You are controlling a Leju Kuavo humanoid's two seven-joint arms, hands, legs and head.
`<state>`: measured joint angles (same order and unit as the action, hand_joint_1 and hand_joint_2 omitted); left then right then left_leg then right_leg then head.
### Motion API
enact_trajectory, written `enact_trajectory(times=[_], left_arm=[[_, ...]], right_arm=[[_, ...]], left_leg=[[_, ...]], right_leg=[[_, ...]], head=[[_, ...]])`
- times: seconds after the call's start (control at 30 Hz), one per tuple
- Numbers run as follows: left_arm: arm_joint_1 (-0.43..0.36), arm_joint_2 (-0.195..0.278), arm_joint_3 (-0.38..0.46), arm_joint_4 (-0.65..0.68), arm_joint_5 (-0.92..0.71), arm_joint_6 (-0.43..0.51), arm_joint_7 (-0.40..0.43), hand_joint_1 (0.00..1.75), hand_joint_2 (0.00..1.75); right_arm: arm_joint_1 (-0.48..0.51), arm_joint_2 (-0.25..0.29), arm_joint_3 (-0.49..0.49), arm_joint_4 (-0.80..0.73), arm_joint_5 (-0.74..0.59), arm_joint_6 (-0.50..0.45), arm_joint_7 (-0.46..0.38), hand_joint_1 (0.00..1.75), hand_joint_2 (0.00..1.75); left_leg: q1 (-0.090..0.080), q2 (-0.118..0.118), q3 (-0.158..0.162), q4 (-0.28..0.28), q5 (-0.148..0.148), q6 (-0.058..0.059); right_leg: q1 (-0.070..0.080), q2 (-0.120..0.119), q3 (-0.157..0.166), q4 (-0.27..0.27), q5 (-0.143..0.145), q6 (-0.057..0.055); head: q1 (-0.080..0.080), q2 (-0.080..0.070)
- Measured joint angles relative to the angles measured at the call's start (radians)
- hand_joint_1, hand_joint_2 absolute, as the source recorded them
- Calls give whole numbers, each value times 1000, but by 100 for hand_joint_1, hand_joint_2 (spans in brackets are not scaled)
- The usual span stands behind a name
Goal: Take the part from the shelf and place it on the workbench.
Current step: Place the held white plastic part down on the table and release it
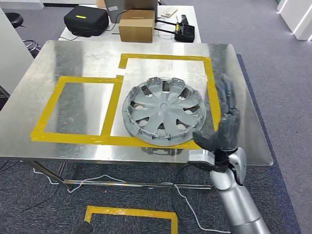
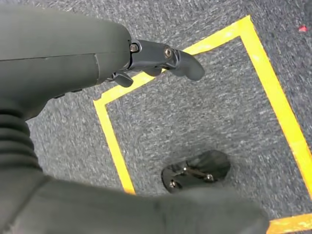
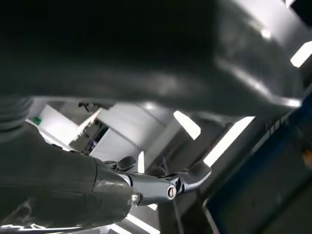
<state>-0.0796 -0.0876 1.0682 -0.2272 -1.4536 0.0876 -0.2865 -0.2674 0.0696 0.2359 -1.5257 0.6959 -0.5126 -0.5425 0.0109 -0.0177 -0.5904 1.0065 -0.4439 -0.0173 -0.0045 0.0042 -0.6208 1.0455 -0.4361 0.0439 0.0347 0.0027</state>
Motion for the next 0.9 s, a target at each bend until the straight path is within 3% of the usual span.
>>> enact_trajectory(times=[0.1,0.17,0.27,0.3,0.33,0.37,0.47,0.53,0.6,0.63,0.7,0.77,0.8,0.83,0.87,0.9], left_arm=[[8,-1,4,0,5,0,-4,0,0],[9,-2,8,0,12,1,-5,0,0],[8,-6,22,0,45,6,-7,0,0],[11,-7,30,0,57,7,-9,0,0],[15,-7,37,0,65,8,-10,0,0],[18,-7,44,0,70,9,-11,0,0],[17,-9,56,0,74,11,-14,0,0],[13,-11,61,0,76,11,-15,0,0],[12,-14,69,0,86,14,-17,0,0],[12,-15,75,0,95,16,-17,0,0],[13,-17,89,0,114,24,-19,0,0],[16,-18,107,0,132,30,-21,0,0],[18,-19,116,0,138,31,-22,0,0],[19,-21,124,0,144,32,-22,0,0],[20,-23,132,0,148,32,-22,0,0],[21,-25,139,0,150,32,-22,0,0]], right_arm=[[85,29,-54,-194,-22,9,-8,0,0],[123,45,-82,-281,-40,-10,-39,0,0],[228,60,-127,-393,-116,-80,-107,0,0],[274,60,-149,-427,-154,-95,-123,0,0],[315,60,-174,-457,-187,-103,-134,0,0],[349,60,-197,-484,-213,-105,-142,0,0],[410,60,-243,-544,-236,-105,-151,0,0],[432,61,-262,-568,-235,-106,-152,0,0],[461,67,-290,-577,-233,-103,-151,0,0],[483,73,-313,-578,-238,-94,-151,0,0],[529,93,-383,-570,-255,-54,-151,0,0],[557,125,-489,-533,-259,14,-151,0,0],[561,143,-555,-499,-250,48,-150,0,0],[558,160,-632,-450,-231,76,-150,0,0],[548,175,-713,-393,-201,94,-150,0,0],[532,186,-792,-329,-162,101,-150,0,0]], left_leg=[[1,-1,5,-6,-3,-18],[1,1,-5,27,-36,-29],[2,5,-81,209,-143,-37],[2,5,-99,256,-161,-38],[2,5,-100,269,-158,-37],[2,5,-82,244,-137,-37],[4,4,32,49,-57,-31],[2,2,62,-11,-42,-20],[1,3,55,-14,-31,-4],[1,4,51,-15,-25,6],[3,6,37,-18,-10,20],[1,7,18,-18,4,25],[-1,7,7,-17,12,25],[-2,8,-4,-17,20,25],[-2,8,-14,-16,28,23],[-2,8,-22,-16,35,21]], right_leg=[[2,4,8,-13,-1,-17],[-3,4,12,-18,4,-29],[-5,-3,12,-20,8,-34],[-5,-5,11,-20,8,-34],[-5,-6,9,-19,9,-33],[-5,-5,7,-19,10,-32],[-4,3,2,-16,18,-21],[0,7,-2,-16,26,-9],[-3,8,-5,-22,35,4],[-4,7,-10,-16,27,9],[-6,6,-36,48,-35,18],[-6,5,-78,178,-126,24],[-6,5,-89,231,-153,26],[-6,4,-82,252,-160,26],[-6,4,-56,236,-146,26],[-6,4,-11,185,-120,24]], head=[[-1,0],[-5,0],[-15,0],[-15,0],[-15,0],[-15,0],[-17,0],[-17,0],[-16,0],[-15,0],[-10,0],[-6,0],[-6,0],[-6,0],[-6,0],[-5,0]])
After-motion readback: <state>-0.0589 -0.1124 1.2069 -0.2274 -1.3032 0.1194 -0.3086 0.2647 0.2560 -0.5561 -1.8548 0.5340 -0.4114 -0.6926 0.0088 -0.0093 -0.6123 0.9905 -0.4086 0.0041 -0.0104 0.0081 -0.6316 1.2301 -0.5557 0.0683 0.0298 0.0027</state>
